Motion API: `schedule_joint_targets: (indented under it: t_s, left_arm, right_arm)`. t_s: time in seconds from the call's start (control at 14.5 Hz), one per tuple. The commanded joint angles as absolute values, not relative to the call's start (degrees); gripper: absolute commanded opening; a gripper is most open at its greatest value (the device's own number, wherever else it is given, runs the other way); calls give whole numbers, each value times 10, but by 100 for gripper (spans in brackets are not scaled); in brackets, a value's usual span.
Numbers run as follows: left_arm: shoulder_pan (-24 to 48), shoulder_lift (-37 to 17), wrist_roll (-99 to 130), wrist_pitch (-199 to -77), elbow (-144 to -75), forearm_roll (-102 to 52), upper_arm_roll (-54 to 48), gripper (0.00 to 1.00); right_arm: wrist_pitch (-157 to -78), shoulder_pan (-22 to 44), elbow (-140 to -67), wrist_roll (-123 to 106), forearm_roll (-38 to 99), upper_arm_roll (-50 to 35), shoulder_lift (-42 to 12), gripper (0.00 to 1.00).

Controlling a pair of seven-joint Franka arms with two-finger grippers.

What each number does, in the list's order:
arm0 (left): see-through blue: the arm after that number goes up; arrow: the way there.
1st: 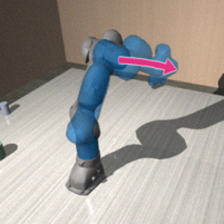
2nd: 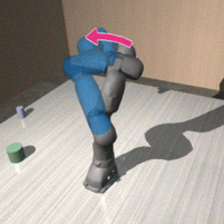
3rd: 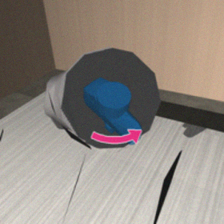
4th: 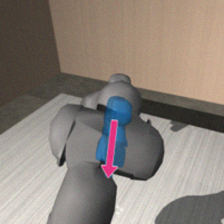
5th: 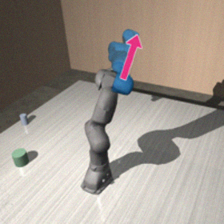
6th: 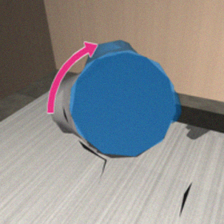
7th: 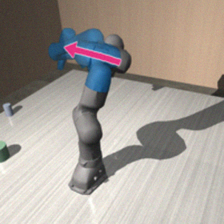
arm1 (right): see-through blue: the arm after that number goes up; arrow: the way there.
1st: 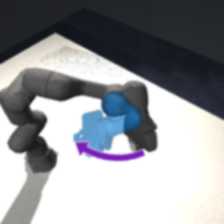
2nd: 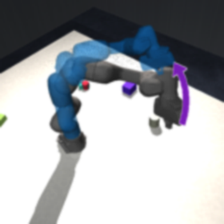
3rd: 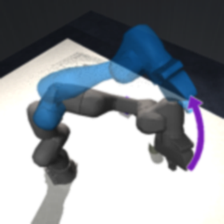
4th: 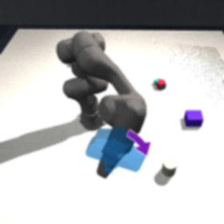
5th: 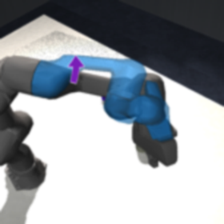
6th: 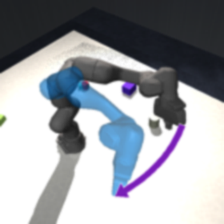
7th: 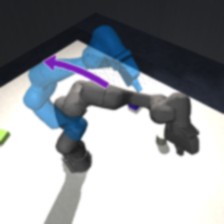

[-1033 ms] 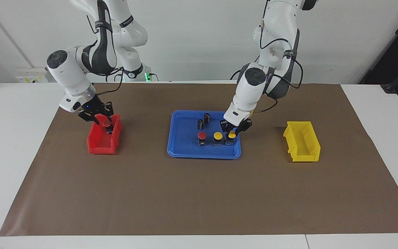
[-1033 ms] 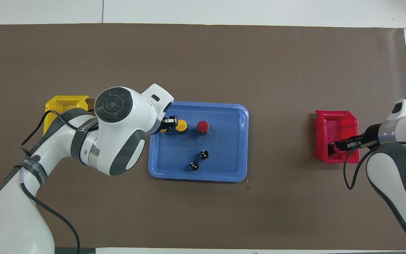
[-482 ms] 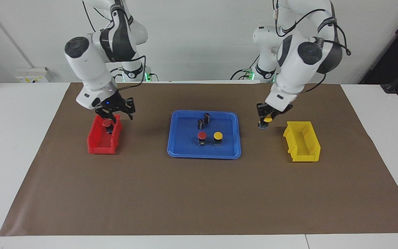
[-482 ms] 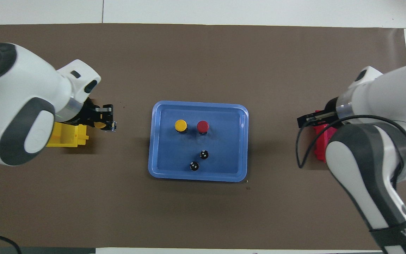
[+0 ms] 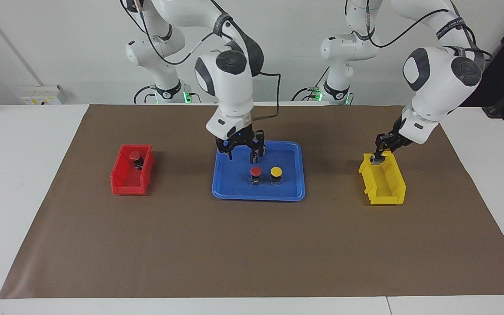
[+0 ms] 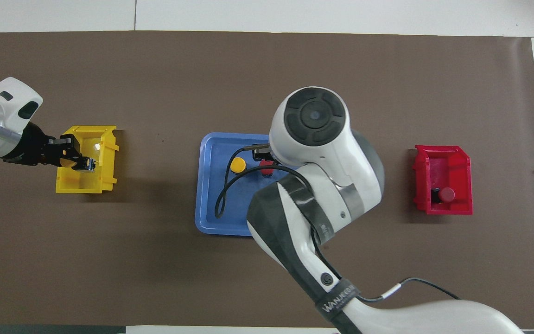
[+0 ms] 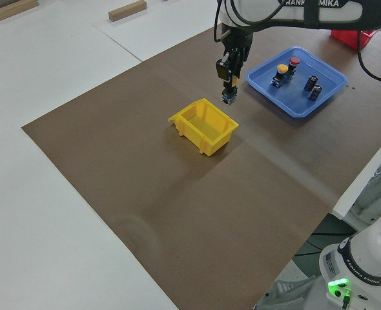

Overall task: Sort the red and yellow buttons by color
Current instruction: 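Grasp the second red button with the right gripper while the left gripper releases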

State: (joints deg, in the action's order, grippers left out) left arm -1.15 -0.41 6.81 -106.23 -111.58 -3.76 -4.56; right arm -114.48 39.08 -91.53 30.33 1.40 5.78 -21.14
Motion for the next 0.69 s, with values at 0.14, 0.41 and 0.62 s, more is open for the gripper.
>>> schedule_joint_targets:
  t_s: [0.14,0.41,0.62]
  left_arm:
    - [-33,16,30,-1125,-1179,-40,-51,2]
    - [-40,13,18,-1171,-1215,-40,-51,2]
    - [-40,7,18,-1209,-1239,-38,-51,2]
  right_arm:
    - [-1194,402,-893,325,5,62,-258,76]
    - [-1217,403,-926,325,7,62,-258,75]
    - [-1236,404,-955,325,8,59,-250,74]
